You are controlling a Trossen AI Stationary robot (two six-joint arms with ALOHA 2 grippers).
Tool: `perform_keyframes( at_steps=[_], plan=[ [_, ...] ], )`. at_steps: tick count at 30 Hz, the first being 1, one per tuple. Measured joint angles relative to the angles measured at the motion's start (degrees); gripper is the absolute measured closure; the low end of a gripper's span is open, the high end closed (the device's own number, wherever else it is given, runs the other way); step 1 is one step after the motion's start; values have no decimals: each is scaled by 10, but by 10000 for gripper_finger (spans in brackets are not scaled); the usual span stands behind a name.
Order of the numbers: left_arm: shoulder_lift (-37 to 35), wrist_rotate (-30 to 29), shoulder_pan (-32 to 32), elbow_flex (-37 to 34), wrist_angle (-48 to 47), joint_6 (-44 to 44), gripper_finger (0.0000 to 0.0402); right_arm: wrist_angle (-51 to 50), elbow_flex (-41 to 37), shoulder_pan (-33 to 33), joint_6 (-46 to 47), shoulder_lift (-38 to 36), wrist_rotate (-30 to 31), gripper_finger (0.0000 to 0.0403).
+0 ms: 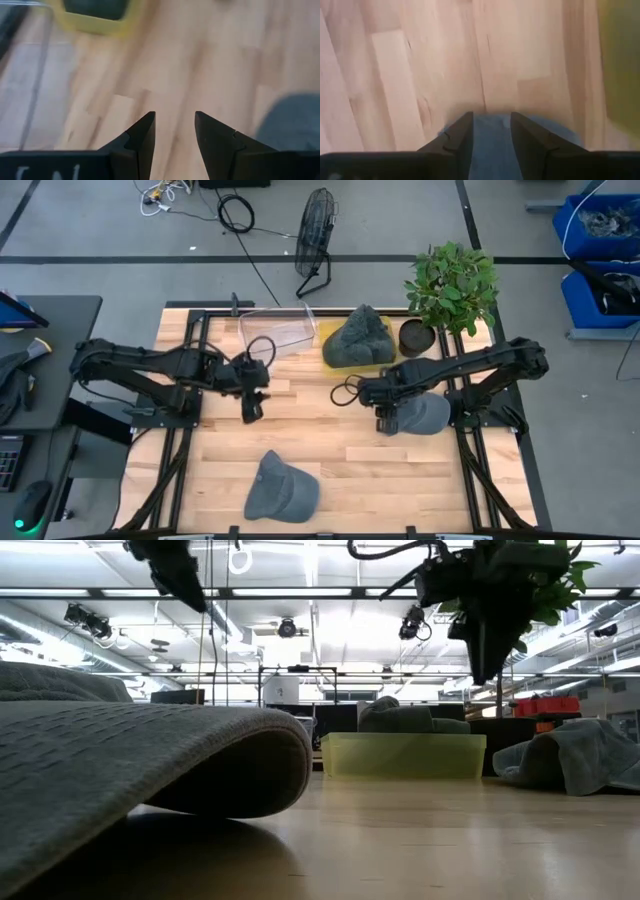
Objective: Pick & Place hat
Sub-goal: Put the bottom gray cap into the transparent bin
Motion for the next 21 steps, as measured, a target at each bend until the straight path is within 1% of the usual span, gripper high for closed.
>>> perform_keyframes(
  at_steps=[3, 5, 11, 13, 16, 19, 21],
  plan=[
    [0, 15, -44, -11, 7, 11, 260, 33, -9, 7, -1, 0, 1, 270],
    [1, 29, -78, -42, 38, 11, 259, 64, -15, 10, -4, 0, 1, 270],
    [17, 35, -170, -182, 248, 1, 259, 148, -19, 12, -66, 0, 2, 270],
    [27, 38, -193, -211, 330, -2, 260, 174, -19, 12, -81, 0, 2, 270],
    [37, 64, -225, -232, 418, -2, 259, 198, -19, 12, -90, 0, 2, 270],
    [55, 69, -248, -234, 434, 31, 259, 218, -19, 12, -86, 0, 2, 270],
    [70, 56, -258, -234, 434, 45, 259, 228, -19, 12, -87, 0, 2, 270]
  ],
)
